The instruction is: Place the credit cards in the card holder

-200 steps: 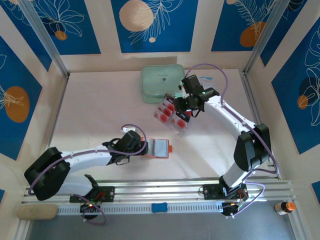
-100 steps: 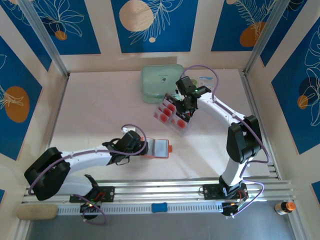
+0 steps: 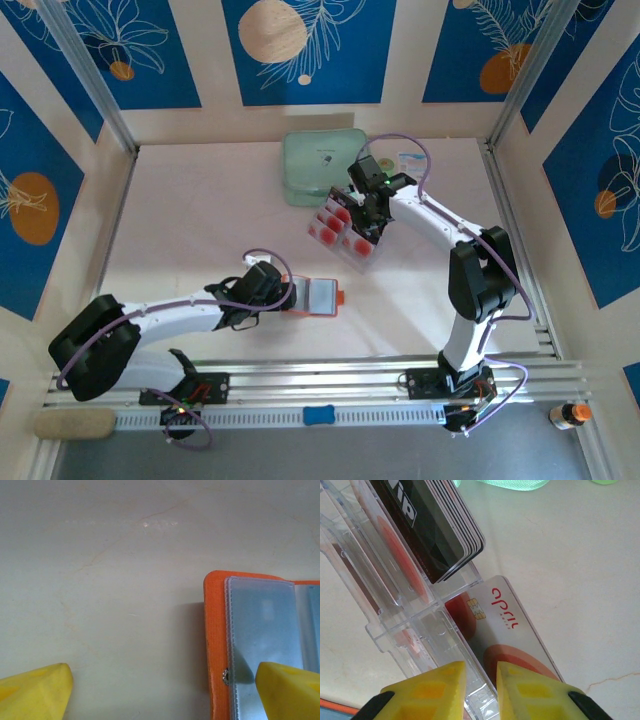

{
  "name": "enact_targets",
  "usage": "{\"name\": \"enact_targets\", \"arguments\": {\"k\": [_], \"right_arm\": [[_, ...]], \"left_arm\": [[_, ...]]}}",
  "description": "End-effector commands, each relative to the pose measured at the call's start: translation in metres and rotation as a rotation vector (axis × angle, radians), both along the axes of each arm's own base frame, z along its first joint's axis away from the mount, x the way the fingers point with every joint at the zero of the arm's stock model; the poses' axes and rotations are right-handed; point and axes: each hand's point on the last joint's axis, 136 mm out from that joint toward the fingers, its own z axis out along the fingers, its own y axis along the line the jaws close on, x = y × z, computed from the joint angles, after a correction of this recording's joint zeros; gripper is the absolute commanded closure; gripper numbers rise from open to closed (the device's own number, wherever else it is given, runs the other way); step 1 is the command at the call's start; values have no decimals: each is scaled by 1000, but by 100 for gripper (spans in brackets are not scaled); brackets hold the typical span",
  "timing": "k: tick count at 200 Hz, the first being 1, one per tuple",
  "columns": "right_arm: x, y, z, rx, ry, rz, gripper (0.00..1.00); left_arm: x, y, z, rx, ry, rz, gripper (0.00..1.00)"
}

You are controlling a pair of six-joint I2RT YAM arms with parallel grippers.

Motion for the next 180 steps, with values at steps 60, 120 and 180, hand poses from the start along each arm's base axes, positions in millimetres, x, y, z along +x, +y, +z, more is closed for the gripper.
{"name": "enact_targets", "arguments": {"k": [60,120,180], "right_arm": [[-9,1,-12,-26,34,41,83],[-9,1,-14,-35,39,45,83],[-8,5,-3,-33,-4,90,96]], "left_arm": [[-1,3,-2,-10,2,7,6],[-1,3,0,-13,-1,10,6],[-1,4,0,-15,-2,13,6]]}}
